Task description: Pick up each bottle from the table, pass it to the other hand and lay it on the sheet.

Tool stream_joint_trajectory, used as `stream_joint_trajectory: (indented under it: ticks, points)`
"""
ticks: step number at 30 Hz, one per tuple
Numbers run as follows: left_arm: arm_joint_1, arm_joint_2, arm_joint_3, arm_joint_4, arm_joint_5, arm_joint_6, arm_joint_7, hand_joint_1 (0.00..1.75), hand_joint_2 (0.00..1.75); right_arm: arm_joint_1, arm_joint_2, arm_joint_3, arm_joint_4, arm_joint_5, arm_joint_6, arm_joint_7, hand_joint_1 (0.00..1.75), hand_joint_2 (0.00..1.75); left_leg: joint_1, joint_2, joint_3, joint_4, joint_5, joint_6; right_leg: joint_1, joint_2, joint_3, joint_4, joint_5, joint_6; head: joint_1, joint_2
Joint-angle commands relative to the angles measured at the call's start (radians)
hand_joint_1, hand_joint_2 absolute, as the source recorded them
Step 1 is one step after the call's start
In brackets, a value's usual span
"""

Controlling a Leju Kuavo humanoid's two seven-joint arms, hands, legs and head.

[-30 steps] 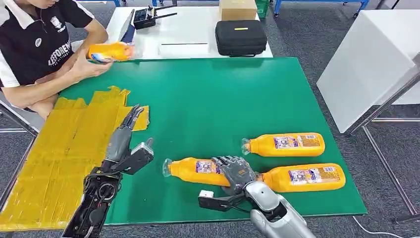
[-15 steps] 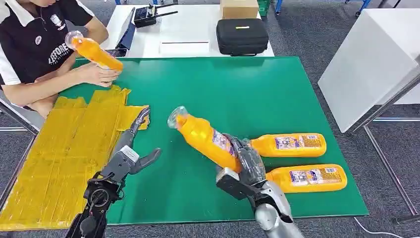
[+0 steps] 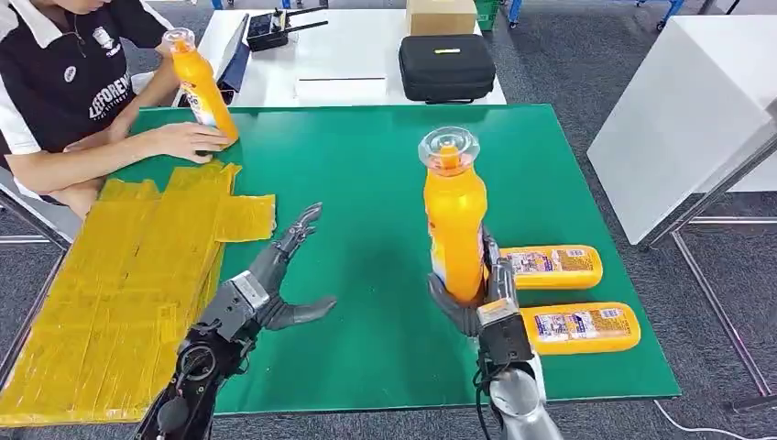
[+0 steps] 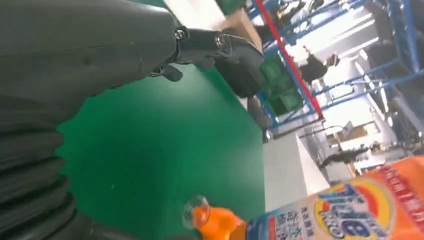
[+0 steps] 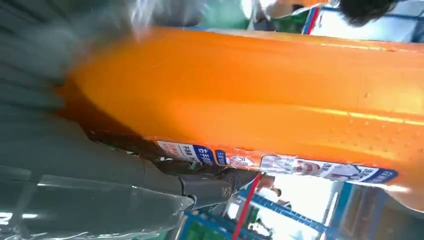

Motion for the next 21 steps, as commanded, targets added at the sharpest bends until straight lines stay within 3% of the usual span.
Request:
stream_joint_trajectory:
  ticks: [1, 8, 11, 18, 21]
  points:
    - [-0.071, 0.002, -0.052, 0.139, 0.023, 0.007, 0.008, 0.00, 1.75, -0.064, 0.001, 0.089, 0.094, 0.001, 0.033, 0.002, 1.75, 1.75, 0.001, 0.001, 0.003, 0.000, -0.001, -0.003, 0.001, -0.001, 0.003, -0.001, 0.000, -0.002, 0.000, 0.000]
    - [-0.095, -0.005, -0.055, 0.157, 0.199, -0.073, 0.042, 0.00, 1.75, -0.151, 0.008, 0.246, 0.227, 0.034, 0.075, 0.009, 1.75, 1.75, 0.001, 0.003, 0.003, 0.000, -0.001, -0.002, 0.001, 0.001, 0.002, -0.001, 0.001, -0.002, 0.000, 0.000]
    - [-0.101, -0.005, -0.054, 0.157, 0.203, -0.073, 0.044, 0.00, 1.75, -0.155, 0.014, 0.251, 0.233, 0.038, 0.070, 0.011, 1.75, 1.75, 0.002, 0.003, 0.003, 0.000, -0.001, -0.004, 0.002, 0.001, 0.003, 0.000, 0.001, -0.003, 0.000, 0.000]
    - [-0.112, -0.019, 0.007, 0.197, 0.608, -0.232, 0.165, 0.00, 1.75, -0.155, 0.017, 0.351, 0.304, 0.106, 0.041, 0.020, 1.75, 1.75, 0.002, 0.003, 0.005, -0.001, -0.001, -0.004, 0.002, 0.001, 0.005, -0.001, 0.000, -0.003, 0.000, 0.000]
    - [-0.121, -0.012, -0.001, 0.202, 0.661, -0.254, 0.183, 0.00, 1.75, -0.147, 0.016, 0.355, 0.299, 0.131, 0.030, 0.026, 1.75, 1.75, 0.001, 0.000, 0.003, -0.001, 0.000, -0.002, 0.001, -0.001, 0.003, -0.001, 0.000, -0.002, 0.000, 0.000]
